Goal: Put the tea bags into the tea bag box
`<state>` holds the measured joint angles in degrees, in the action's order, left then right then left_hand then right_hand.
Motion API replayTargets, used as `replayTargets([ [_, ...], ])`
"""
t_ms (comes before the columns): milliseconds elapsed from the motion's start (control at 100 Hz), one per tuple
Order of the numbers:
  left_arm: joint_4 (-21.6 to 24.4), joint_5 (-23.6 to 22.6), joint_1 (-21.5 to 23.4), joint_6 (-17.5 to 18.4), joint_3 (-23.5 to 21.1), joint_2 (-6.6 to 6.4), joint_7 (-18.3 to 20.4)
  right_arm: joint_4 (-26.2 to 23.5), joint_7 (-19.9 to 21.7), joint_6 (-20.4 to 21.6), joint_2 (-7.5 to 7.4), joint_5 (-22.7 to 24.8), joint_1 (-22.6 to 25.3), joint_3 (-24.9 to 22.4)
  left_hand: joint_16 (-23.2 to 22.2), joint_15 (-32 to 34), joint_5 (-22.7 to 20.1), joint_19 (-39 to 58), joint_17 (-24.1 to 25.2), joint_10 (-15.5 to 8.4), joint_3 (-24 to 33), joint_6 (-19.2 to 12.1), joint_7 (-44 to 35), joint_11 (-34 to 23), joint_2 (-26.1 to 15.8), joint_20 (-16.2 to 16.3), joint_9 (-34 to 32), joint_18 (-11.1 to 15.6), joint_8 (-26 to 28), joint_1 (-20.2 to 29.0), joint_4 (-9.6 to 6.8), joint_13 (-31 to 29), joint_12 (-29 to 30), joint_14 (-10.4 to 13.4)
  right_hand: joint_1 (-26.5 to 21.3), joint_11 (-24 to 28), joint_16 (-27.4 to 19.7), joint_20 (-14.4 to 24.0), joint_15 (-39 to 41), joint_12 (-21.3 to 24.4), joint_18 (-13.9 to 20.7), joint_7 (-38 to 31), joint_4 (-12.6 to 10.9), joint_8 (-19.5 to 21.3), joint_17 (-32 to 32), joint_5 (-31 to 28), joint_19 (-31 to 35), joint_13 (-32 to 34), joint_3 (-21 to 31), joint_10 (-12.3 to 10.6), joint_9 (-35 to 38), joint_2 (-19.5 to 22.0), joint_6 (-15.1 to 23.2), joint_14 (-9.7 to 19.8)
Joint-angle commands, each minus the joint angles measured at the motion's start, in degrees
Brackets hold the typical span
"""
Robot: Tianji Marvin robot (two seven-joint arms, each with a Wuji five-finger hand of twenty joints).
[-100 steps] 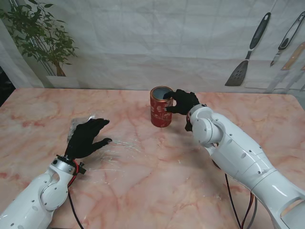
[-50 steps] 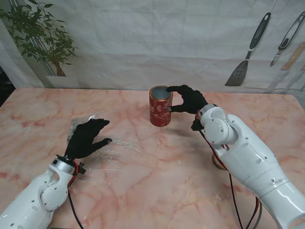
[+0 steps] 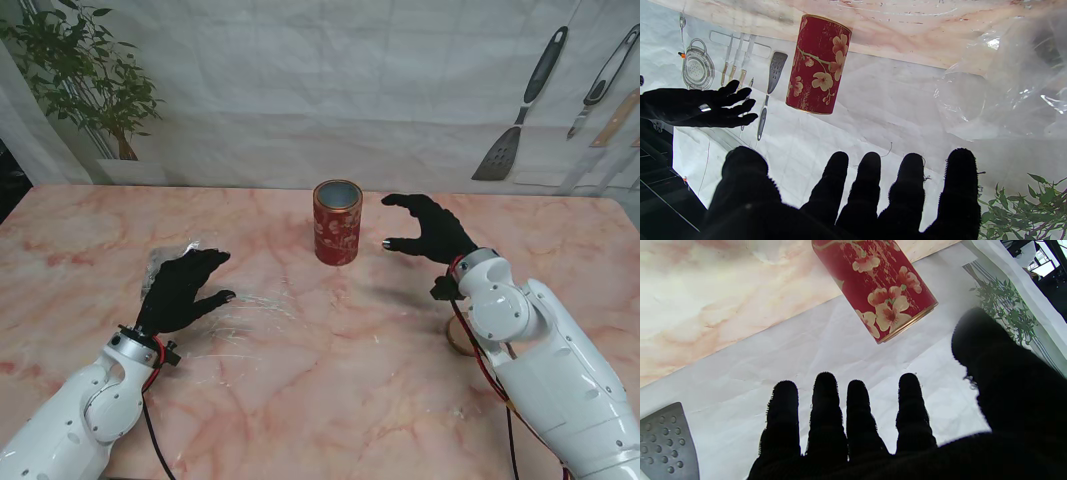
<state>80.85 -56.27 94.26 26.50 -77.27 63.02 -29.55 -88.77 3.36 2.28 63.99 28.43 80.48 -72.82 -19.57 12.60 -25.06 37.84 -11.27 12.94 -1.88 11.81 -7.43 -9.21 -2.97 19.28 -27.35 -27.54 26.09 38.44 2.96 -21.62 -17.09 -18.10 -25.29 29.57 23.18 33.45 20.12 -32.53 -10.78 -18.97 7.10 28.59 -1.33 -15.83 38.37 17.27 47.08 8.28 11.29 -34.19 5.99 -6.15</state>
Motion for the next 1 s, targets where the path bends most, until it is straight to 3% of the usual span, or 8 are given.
replayTargets([
  [0, 0.43, 0.05, 0.11, -0.03, -0.05, 0.06, 0.51, -0.69, -0.37, 0.99, -0.50, 0.04, 2.95, -0.72, 0.51, -1.37, -0.70, 0.02, 0.26, -1.22, -0.31, -0.77, 0.02, 0.27, -2.26, 0.25, -0.09, -0.87, -0.07, 0.93, -1.01, -0.06, 0.89, 1.25, -1.13, -0.89, -1.11, -0.69, -1.76, 0.87, 2.46, -0.30, -1.02, 0.51, 0.98, -0.37, -1.24, -1.79, -0.15, 0.46, -0.16, -0.03, -0.50, 0.41],
  [260, 0.65, -0.02, 0.30, -0.09, -0.10, 0.04, 0.58, -3.65, -5.76, 3.91, 0.41, -1.30, 11.17, -4.66, 0.51, -1.37, -0.72, 0.05, 0.24, -1.26, -0.33, -0.68, 0.03, 0.27, -2.27, 0.26, -0.08, -0.86, -0.08, 0.91, -1.00, -0.07, 0.89, 1.25, -3.13, -1.70, -2.40, 0.00, -4.94, 1.46, 2.98, -0.53, -1.12, -0.12, 1.43, -1.31, -4.22, -2.52, -1.66, 1.16, 0.73, 0.37, -1.54, 0.50],
  [400, 0.68, -0.08, 0.30, -0.07, -0.03, 0.04, 0.49, -5.45, -7.26, 4.08, 0.52, 0.18, 14.33, -6.35, 0.51, -1.37, -0.76, 0.03, 0.28, -1.18, -0.34, -0.72, 0.02, 0.26, -2.27, 0.26, -0.07, -0.91, -0.07, 0.88, -1.00, -0.06, 0.89, 1.19, -3.12, -2.21, -2.57, 0.37, -5.56, 1.70, 3.02, -0.47, -1.18, -0.33, 1.41, -1.35, -4.95, -2.75, -1.75, 1.14, 0.66, 0.63, -1.67, 0.40],
  [590, 0.83, -0.26, 0.39, 0.12, -0.02, -0.05, 0.79, -7.02, -7.99, 5.56, 0.83, -1.96, 17.93, -8.07, 0.51, -1.37, -0.73, 0.09, 0.23, -1.24, -0.33, -0.73, 0.03, 0.26, -2.29, 0.29, -0.03, -0.85, -0.06, 0.89, -1.01, -0.04, 0.88, 1.29, -3.64, -3.41, -3.02, 1.20, -6.98, 2.20, 3.45, -0.21, -1.21, -0.73, 1.82, -1.41, -6.38, -3.70, -2.95, 1.32, 0.21, 1.58, -2.19, 0.64],
  [990, 0.91, -0.55, 0.53, -0.04, -0.11, -0.10, 0.67, -4.99, -11.66, 7.05, 1.87, -5.16, 20.02, -7.98, 0.50, -1.38, -0.60, 0.07, 0.28, -1.24, -0.36, -0.72, 0.07, 0.25, -2.30, 0.28, 0.08, -0.84, -0.07, 0.91, -1.00, 0.04, 0.88, 1.34, -4.22, -4.07, -3.25, 2.35, -7.86, 2.34, 3.82, 0.08, -1.41, -1.06, 2.08, -1.48, -7.71, -4.29, -3.81, 1.42, 0.07, 2.17, -2.73, 0.57],
])
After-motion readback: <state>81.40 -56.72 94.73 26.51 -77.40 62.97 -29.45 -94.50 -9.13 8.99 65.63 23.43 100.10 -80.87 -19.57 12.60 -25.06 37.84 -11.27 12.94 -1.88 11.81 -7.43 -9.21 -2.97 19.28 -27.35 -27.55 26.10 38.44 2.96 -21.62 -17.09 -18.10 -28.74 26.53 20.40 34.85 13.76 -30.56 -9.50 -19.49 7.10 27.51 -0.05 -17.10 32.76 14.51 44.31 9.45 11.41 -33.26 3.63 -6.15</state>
